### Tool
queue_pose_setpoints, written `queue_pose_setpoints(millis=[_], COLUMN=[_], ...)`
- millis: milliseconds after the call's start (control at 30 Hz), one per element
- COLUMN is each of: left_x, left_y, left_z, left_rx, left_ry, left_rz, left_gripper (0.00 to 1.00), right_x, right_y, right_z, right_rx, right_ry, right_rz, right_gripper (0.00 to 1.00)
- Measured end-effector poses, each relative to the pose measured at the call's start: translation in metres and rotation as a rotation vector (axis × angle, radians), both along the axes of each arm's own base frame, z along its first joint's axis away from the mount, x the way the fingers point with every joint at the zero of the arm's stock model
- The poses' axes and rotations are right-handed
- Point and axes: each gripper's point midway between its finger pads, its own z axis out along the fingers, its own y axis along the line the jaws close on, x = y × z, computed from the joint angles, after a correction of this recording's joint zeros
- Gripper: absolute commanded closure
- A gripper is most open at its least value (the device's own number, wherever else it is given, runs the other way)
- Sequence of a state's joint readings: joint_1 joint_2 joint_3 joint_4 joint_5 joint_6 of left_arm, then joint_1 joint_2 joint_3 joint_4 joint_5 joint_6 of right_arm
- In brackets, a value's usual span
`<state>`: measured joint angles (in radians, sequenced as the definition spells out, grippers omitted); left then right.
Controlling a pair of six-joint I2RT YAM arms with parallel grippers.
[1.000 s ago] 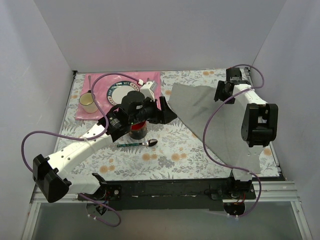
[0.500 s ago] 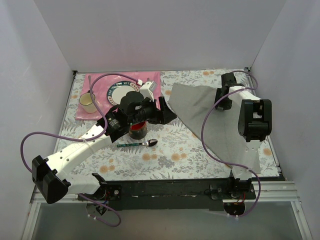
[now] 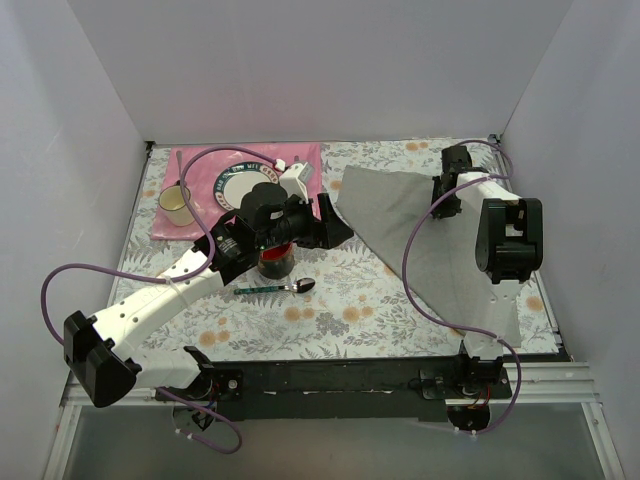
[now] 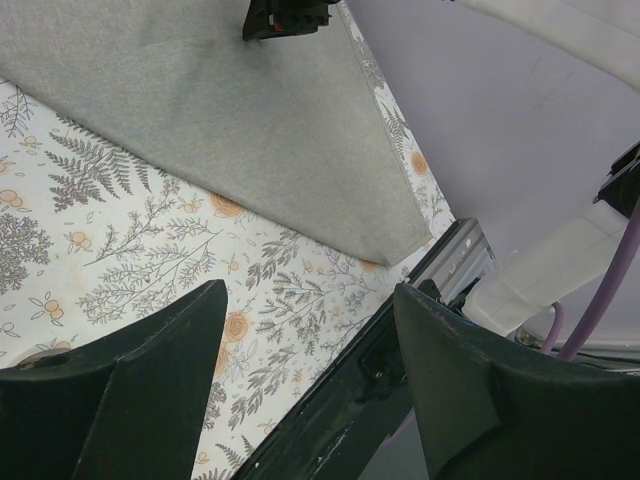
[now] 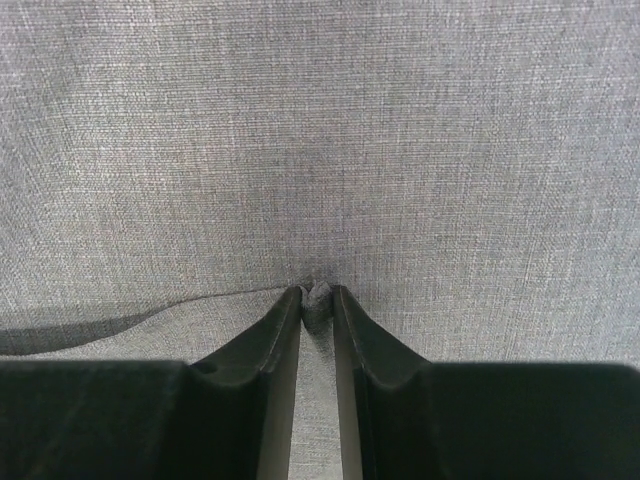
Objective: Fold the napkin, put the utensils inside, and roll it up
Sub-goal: Flatten the napkin out
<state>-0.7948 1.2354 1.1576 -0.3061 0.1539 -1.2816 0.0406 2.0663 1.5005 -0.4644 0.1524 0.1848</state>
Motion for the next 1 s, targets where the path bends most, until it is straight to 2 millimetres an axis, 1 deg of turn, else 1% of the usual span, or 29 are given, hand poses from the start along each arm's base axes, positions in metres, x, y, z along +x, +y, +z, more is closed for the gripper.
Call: queue_pose_setpoints(millis=[67,167,200,233,267,300,333,400,467,533,600,667,700,767,867,933,967,1000], left_x=[0.000,-0.001,-0.001,-0.001,-0.001,-0.001,-0.001,-0.001,-0.001,-0.001,-0.001,-0.001,-0.001,-0.001,-0.004,-0.006,-0.007,-0.007], left_y=[0.000,0.000,0.000,0.000,0.000,0.000,0.000,0.000,0.000,0.000,0.000,0.000,0.000,0.001,0.003,0.006,0.007,0.008], left_z=[0.000,0.000,0.000,0.000,0.000,0.000,0.000,-0.001,-0.002,-0.002,-0.002,-0.002,-0.002,-0.002,-0.006,-0.008,-0.008,-0.008], left_rx=[0.000,-0.001,-0.002,-0.002,-0.002,-0.002,-0.002,-0.001,0.001,0.001,0.002,0.003,0.003,0.004,0.008,0.011,0.010,0.011], left_ry=[0.000,0.001,0.002,0.002,0.002,0.002,0.002,0.002,0.004,0.003,0.002,0.001,0.001,0.002,0.005,0.004,0.001,-0.002], left_rz=[-0.001,-0.003,-0.003,-0.003,-0.003,-0.003,-0.004,-0.003,-0.003,-0.003,-0.003,-0.004,-0.004,-0.004,-0.004,-0.005,-0.005,-0.002], left_gripper=[0.33,0.33,0.33,0.33,0.33,0.33,0.33,0.32,0.31,0.30,0.30,0.30,0.29,0.29,0.28,0.27,0.27,0.26], right_x=[0.000,0.001,0.001,0.001,0.000,-0.001,-0.003,-0.008,-0.016,-0.030,-0.046,-0.062,-0.073,-0.094,-0.134,-0.167,-0.178,-0.193], right_y=[0.002,0.003,0.004,0.004,0.004,0.004,0.004,0.007,0.010,0.018,0.029,0.043,0.053,0.069,0.097,0.118,0.125,0.136], right_z=[0.000,0.000,0.000,0.000,0.000,0.001,0.002,0.007,0.017,0.033,0.051,0.068,0.075,0.084,0.081,0.071,0.068,0.064], right_rx=[0.007,0.015,0.016,0.017,0.017,0.016,0.015,0.014,0.014,0.019,0.035,0.060,0.077,0.110,0.162,0.203,0.219,0.240], right_ry=[-0.002,-0.003,-0.003,-0.003,-0.005,-0.001,0.005,0.010,0.007,-0.005,-0.031,-0.062,-0.074,-0.087,-0.068,-0.018,-0.002,0.018], right_rz=[0.009,0.014,0.015,0.016,0.015,0.015,0.017,0.023,0.027,0.040,0.057,0.083,0.104,0.144,0.222,0.288,0.309,0.345], right_gripper=[0.82,0.83,0.86,0.86,0.90,0.90,0.94,0.95,0.97,0.97,0.99,0.99,0.99,0.99,0.99,0.99,0.99,0.98])
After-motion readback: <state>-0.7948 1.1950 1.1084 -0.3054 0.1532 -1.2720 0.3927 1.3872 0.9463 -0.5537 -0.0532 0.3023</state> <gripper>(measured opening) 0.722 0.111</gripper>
